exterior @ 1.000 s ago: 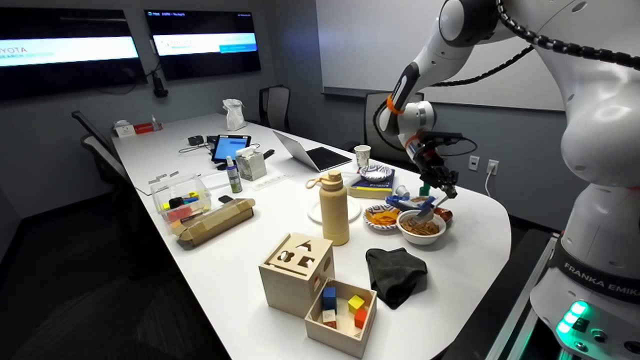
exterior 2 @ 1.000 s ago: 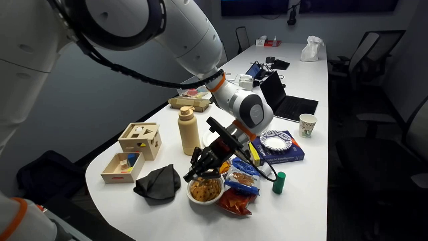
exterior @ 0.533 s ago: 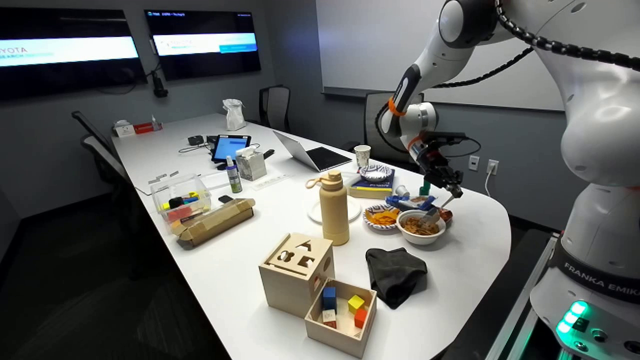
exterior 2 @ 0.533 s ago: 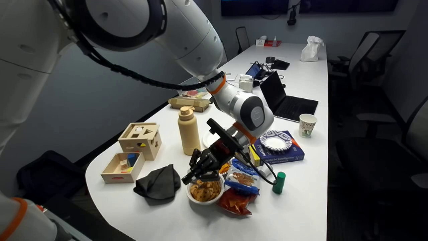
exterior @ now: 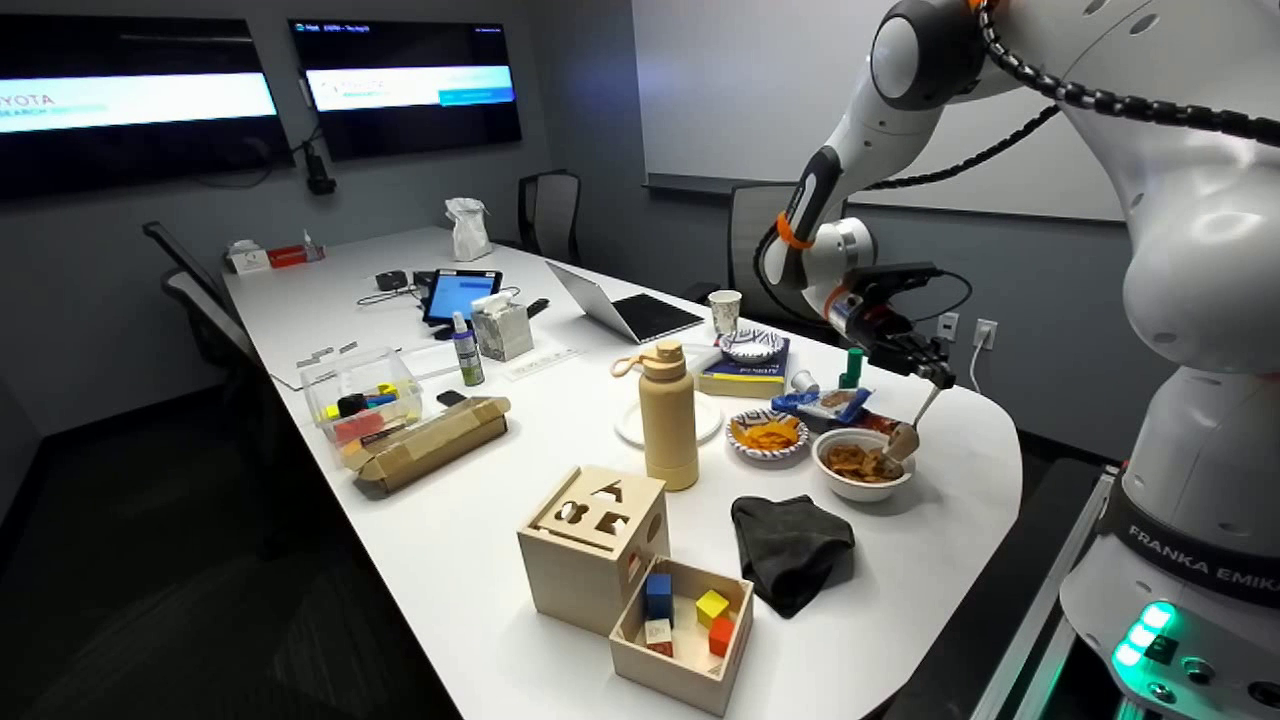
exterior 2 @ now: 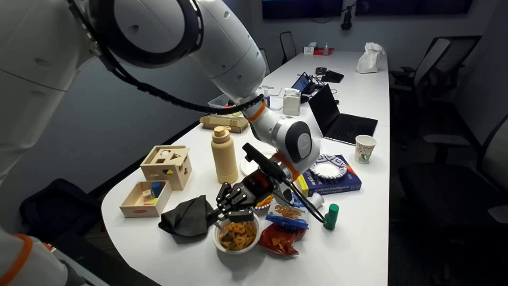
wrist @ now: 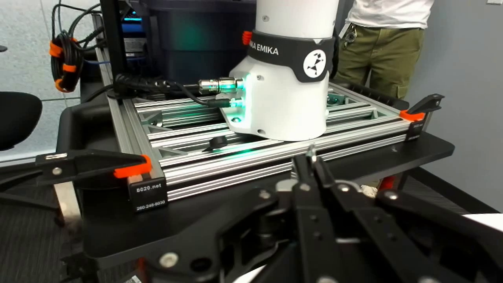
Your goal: Use the cake slicer to stir in the bowl closest to you
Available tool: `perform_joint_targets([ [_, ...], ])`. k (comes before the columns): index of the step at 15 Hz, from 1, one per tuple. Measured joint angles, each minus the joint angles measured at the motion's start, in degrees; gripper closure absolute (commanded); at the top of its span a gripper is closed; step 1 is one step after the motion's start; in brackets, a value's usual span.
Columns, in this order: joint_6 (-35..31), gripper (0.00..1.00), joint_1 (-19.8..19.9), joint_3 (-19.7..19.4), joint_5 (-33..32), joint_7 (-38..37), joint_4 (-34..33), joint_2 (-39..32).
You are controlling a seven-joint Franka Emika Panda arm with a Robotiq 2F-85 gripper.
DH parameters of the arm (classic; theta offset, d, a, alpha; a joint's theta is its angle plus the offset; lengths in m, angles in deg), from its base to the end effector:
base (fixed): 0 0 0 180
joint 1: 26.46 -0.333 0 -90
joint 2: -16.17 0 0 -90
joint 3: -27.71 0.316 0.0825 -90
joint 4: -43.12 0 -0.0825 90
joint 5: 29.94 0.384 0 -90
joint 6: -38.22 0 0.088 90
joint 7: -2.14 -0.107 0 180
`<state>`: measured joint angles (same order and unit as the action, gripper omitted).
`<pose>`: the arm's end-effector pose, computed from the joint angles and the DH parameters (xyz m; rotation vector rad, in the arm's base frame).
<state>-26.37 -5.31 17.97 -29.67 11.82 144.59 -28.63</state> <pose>0.4046 -0.2432 0.1278 -2.1075 0.4553 1.7873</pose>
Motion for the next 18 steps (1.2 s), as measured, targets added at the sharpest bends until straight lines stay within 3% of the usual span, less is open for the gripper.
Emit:
perform_joint_targets([
  [10,-3.9,0.99,1.32,-0.25,0.8,5.54,0.81,4.82],
  [18,-14.21,0.99,1.5,0.89,9.13,6.65,1.7,9.11],
])
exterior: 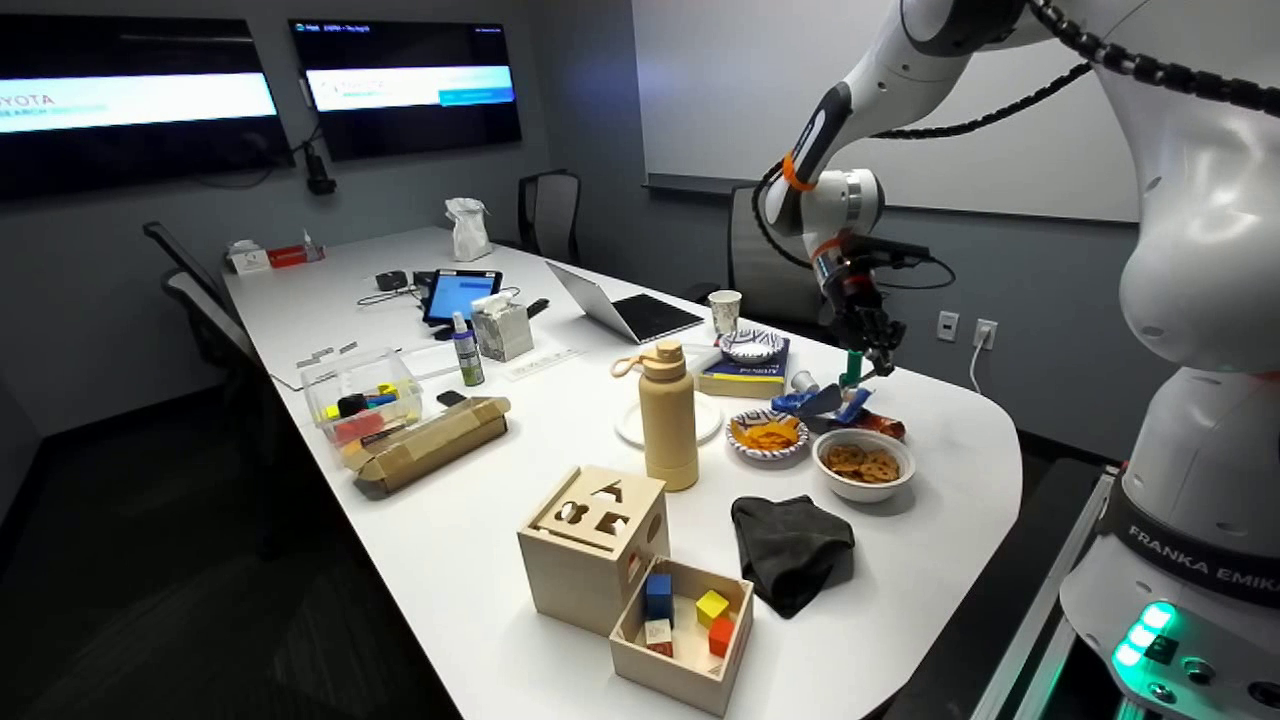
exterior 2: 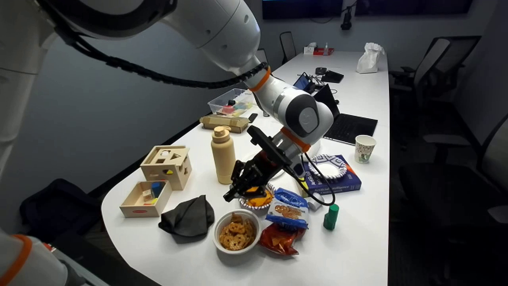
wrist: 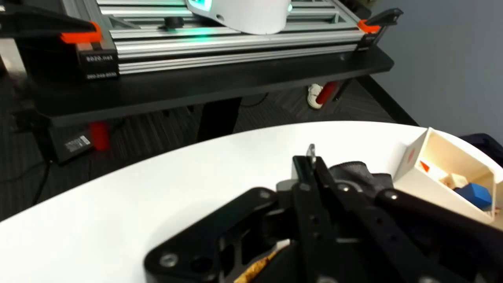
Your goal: Use the cake slicer to stir in the bowl closest to you
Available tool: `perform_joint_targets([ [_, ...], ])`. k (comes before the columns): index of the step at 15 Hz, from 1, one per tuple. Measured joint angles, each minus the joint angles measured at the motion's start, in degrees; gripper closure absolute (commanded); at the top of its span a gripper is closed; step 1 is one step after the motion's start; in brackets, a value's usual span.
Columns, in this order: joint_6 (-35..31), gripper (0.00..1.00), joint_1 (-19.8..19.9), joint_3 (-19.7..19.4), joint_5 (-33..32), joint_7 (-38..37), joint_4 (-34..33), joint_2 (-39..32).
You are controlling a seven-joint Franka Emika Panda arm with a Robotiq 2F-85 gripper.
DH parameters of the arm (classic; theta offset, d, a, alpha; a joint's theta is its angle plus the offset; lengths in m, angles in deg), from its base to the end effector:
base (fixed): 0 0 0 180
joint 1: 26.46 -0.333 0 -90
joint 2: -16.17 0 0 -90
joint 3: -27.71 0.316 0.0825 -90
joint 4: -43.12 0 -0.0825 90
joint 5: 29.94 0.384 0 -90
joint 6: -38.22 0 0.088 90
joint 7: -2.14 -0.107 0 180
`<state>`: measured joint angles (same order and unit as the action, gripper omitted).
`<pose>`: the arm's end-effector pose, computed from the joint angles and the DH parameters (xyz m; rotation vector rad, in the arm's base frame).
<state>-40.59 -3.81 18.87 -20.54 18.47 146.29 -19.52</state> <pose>0.4536 -0.2531 0.1798 -2.3532 0.4132 1.2101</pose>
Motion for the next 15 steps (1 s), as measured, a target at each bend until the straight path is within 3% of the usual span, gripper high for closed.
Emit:
perform_joint_targets([
  [7,-6.89,0.99,-1.4,2.87,6.75,1.04,0.44,-1.47],
  [15,-14.87,0.99,-1.67,2.73,9.59,1.03,1.94,-4.96],
])
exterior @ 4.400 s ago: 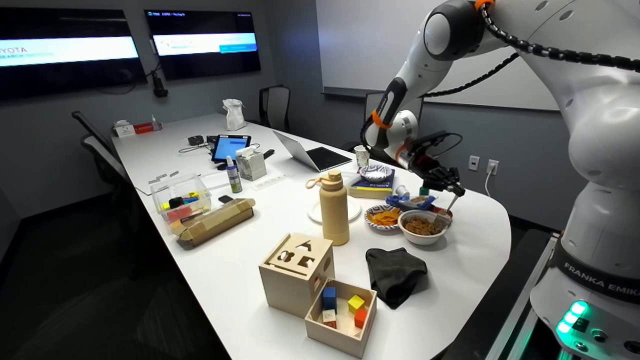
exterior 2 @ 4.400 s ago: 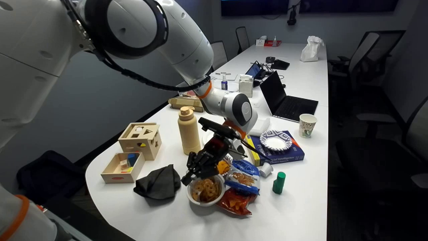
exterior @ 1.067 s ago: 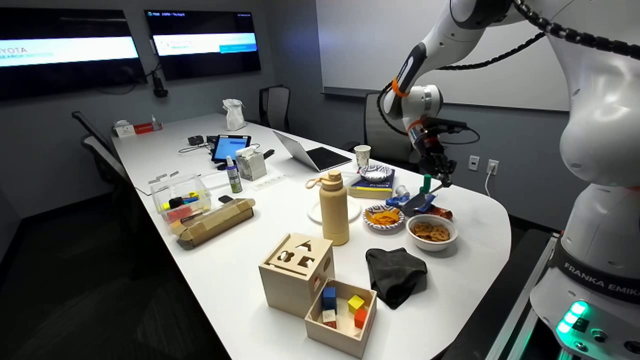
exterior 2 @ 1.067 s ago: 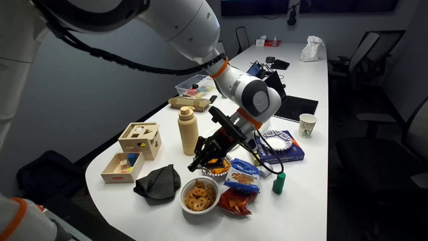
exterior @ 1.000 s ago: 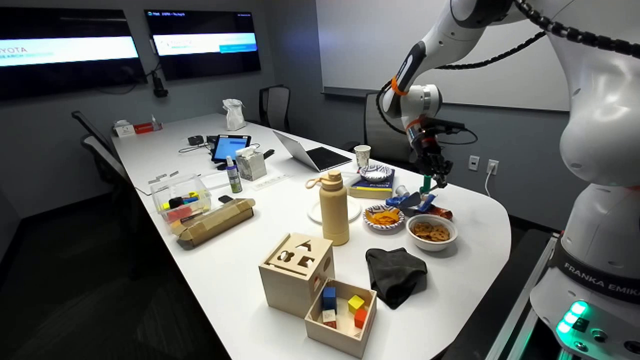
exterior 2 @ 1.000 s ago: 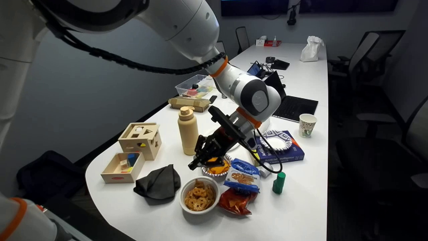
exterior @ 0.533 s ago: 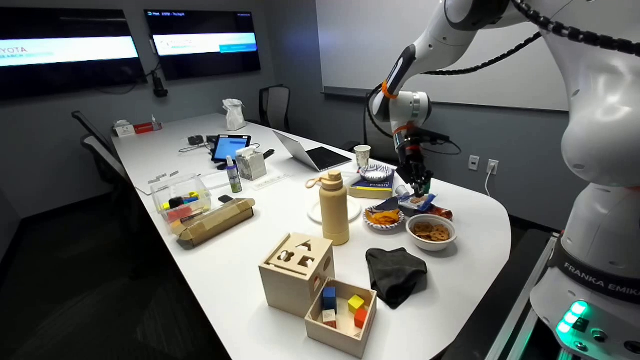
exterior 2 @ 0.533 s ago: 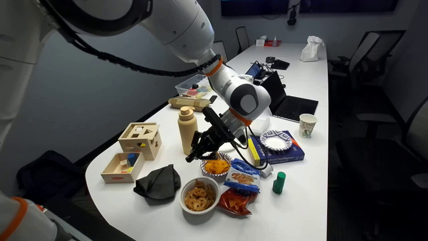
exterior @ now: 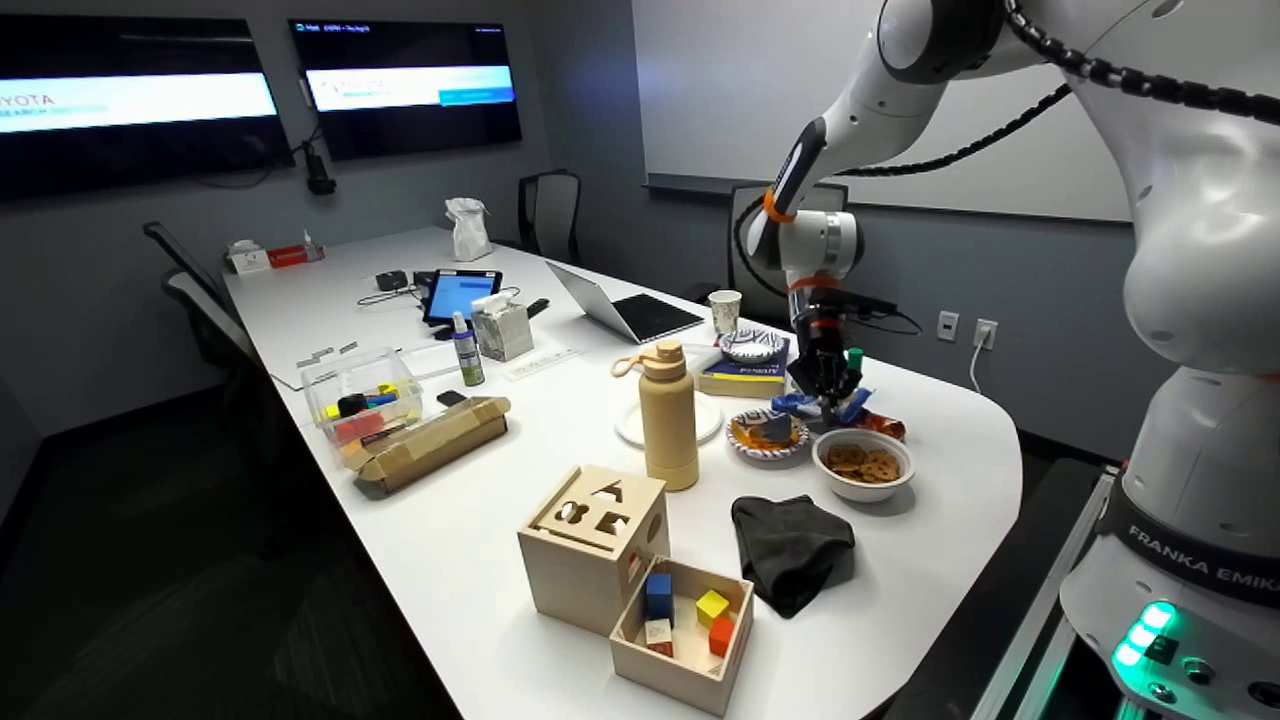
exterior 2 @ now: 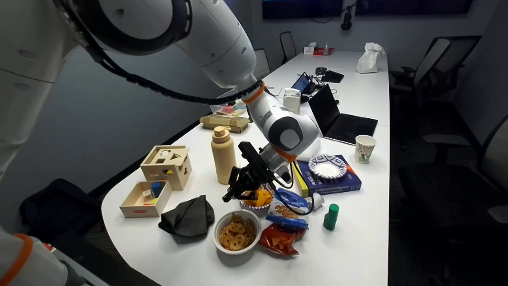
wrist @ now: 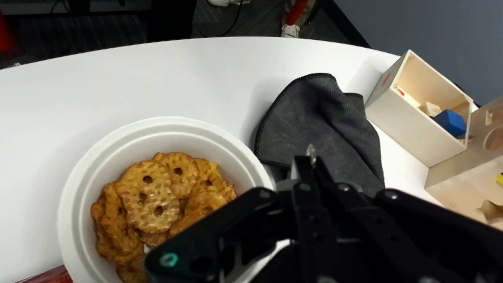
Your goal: Use the cake slicer to stir in the bowl closest to you
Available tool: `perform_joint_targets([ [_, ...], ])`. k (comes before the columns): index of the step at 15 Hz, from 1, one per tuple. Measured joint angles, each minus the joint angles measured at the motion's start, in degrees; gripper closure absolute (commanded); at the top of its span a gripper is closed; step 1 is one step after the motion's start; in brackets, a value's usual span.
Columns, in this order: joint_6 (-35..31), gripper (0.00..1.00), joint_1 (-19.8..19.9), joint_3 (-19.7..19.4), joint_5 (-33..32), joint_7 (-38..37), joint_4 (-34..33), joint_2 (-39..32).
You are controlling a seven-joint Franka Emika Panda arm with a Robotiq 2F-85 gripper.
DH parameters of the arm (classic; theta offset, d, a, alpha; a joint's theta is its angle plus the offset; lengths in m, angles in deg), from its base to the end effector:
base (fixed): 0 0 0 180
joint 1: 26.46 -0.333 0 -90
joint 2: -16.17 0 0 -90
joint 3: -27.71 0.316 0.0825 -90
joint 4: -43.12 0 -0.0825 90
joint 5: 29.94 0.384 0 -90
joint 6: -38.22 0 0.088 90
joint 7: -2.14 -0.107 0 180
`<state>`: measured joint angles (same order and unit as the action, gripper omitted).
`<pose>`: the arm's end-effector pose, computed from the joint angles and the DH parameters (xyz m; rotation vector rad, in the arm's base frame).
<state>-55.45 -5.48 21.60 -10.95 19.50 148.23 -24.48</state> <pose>0.4834 -0.2120 0.1156 -2.3867 0.4342 0.9680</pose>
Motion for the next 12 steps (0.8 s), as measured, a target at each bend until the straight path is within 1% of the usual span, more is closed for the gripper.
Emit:
perform_joint_targets([
  [5,-2.66,0.99,0.93,-0.07,0.56,0.28,0.62,-1.23],
  [12,-3.9,0.99,2.44,-0.26,0.85,2.01,0.69,-1.26],
])
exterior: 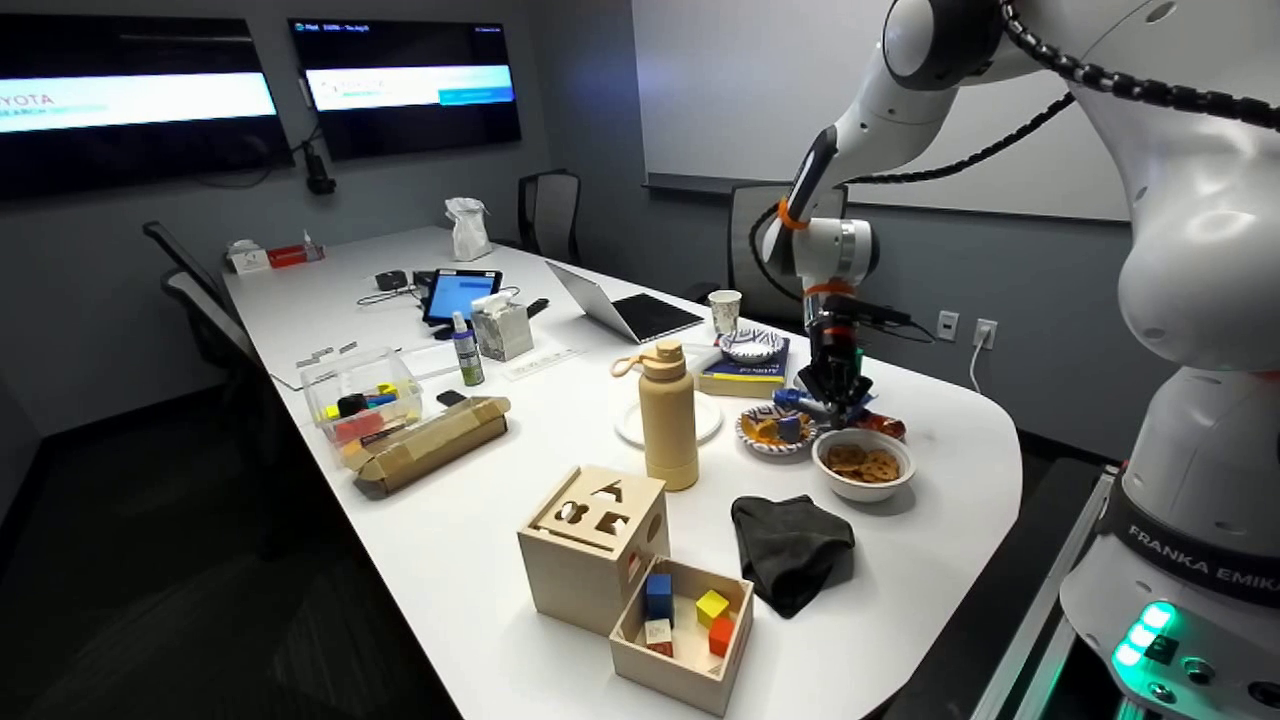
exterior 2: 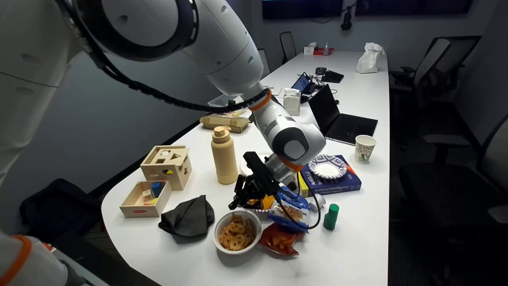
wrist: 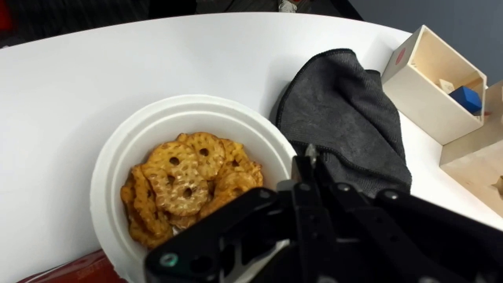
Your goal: Use the cake slicer to stir in the bowl closest to you
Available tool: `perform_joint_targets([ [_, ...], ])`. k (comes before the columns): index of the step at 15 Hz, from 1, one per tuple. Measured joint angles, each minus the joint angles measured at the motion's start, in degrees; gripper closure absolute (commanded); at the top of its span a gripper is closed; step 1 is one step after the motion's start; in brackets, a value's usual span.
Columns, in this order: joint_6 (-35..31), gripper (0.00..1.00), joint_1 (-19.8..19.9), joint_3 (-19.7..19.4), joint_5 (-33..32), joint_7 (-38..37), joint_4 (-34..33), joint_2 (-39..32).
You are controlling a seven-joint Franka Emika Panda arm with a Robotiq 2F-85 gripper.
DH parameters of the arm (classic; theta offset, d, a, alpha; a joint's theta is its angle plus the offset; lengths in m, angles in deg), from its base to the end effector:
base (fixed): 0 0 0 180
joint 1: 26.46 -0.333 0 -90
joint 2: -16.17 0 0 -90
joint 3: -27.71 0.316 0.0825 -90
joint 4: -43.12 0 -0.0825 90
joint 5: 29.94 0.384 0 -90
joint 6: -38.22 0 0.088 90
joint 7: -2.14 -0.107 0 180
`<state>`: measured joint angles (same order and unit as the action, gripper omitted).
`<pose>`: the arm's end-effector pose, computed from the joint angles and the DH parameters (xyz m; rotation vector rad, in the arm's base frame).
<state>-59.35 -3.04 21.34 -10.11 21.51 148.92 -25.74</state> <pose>0.4716 -0.2358 0.0993 -2.3914 0.4761 0.8959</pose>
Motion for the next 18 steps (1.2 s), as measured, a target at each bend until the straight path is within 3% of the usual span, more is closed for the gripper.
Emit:
perform_joint_targets([
  [1,-0.03,0.99,0.16,-0.03,0.0,0.07,0.0,0.0],
  [2,-0.05,0.88,0.28,-0.05,0.0,0.13,0.0,0.0],
  [3,-0.06,0.7,0.3,-0.1,-0.02,0.15,0.0,0.0],
  [12,-0.13,0.02,0.27,-0.12,-0.14,0.15,0.01,-0.01],
  [18,-0.14,0.0,0.27,-0.26,-0.15,0.15,0.01,0.0],
])
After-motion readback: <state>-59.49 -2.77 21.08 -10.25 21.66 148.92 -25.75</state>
